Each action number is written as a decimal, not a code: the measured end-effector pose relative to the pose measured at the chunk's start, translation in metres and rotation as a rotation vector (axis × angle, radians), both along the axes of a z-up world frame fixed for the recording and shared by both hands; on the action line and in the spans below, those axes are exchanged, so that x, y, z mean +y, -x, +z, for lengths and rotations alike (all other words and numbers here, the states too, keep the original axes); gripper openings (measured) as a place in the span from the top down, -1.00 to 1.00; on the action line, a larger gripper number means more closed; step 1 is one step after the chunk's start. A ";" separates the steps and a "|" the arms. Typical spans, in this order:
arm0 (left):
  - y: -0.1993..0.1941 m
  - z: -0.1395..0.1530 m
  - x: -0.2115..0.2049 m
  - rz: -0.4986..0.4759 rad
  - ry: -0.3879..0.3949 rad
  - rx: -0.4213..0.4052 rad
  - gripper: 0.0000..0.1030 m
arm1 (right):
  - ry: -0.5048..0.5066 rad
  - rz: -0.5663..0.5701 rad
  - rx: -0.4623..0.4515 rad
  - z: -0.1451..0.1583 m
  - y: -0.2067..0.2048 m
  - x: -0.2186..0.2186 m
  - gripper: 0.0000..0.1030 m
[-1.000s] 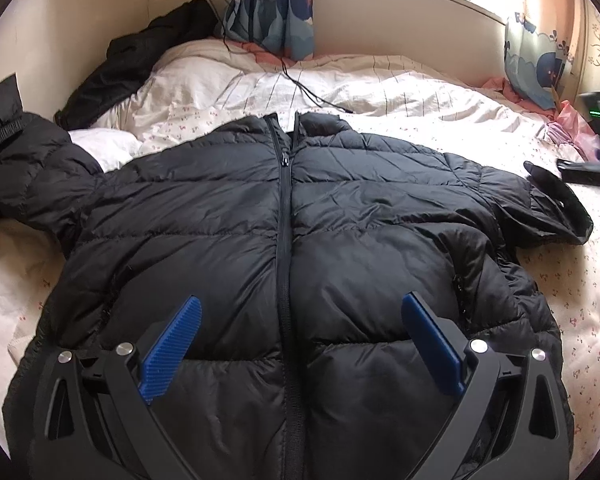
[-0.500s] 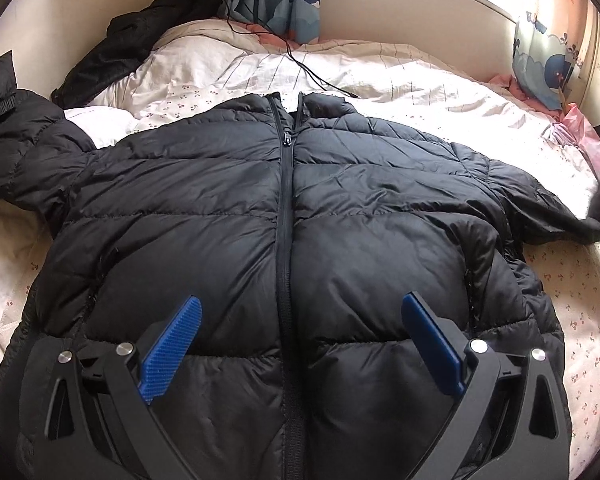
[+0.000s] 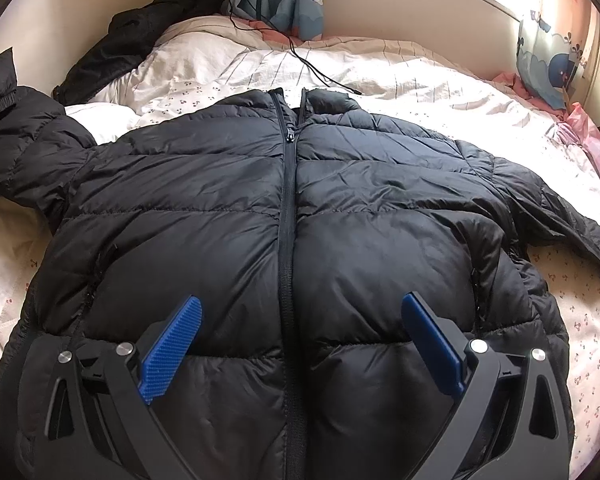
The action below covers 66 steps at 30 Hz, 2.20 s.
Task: Fold large clothes
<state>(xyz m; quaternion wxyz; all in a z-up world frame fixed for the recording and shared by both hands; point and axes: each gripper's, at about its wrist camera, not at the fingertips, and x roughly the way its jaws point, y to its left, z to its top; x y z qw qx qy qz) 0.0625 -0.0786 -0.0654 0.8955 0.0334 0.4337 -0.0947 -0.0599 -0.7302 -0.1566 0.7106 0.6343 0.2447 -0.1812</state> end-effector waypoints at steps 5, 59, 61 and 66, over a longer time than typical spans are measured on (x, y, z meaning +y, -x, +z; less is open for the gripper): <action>0.001 0.001 0.000 0.000 -0.001 -0.006 -0.86 | 0.091 0.021 0.084 -0.014 -0.004 0.006 -0.87; 0.015 0.033 0.118 0.139 0.073 -0.029 -0.86 | 0.681 0.463 -0.428 0.239 -0.257 0.248 0.93; 0.015 0.033 0.128 0.151 0.086 -0.027 -0.86 | 0.693 0.532 -0.452 0.242 -0.275 0.288 0.93; 0.012 0.033 0.151 0.195 0.128 -0.010 -0.86 | 0.708 0.682 -0.465 0.230 -0.307 0.374 0.93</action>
